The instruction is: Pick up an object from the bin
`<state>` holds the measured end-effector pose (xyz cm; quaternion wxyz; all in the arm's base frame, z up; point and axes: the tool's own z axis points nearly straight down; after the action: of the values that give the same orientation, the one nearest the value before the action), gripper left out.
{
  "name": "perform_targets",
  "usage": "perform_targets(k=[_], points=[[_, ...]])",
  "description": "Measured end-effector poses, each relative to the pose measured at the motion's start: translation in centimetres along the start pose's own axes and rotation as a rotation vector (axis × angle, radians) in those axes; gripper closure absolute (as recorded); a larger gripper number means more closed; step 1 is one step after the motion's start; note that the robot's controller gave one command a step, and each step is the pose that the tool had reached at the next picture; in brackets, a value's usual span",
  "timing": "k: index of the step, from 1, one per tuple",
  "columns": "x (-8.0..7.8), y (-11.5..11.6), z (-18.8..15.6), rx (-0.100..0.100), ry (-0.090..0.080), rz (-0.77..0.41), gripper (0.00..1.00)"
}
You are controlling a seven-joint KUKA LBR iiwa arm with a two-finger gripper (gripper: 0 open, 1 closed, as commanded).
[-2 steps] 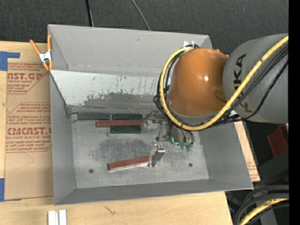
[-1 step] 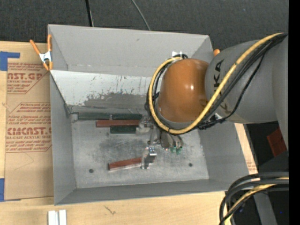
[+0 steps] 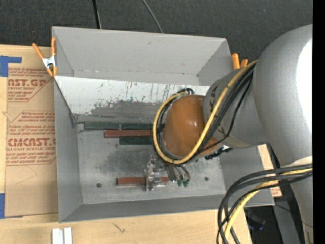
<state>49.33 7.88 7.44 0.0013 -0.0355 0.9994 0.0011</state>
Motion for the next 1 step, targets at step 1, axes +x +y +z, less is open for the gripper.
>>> perform_targets(k=[1], points=[[0.0,0.0,0.0,0.0,0.0,0.0,1.0]])
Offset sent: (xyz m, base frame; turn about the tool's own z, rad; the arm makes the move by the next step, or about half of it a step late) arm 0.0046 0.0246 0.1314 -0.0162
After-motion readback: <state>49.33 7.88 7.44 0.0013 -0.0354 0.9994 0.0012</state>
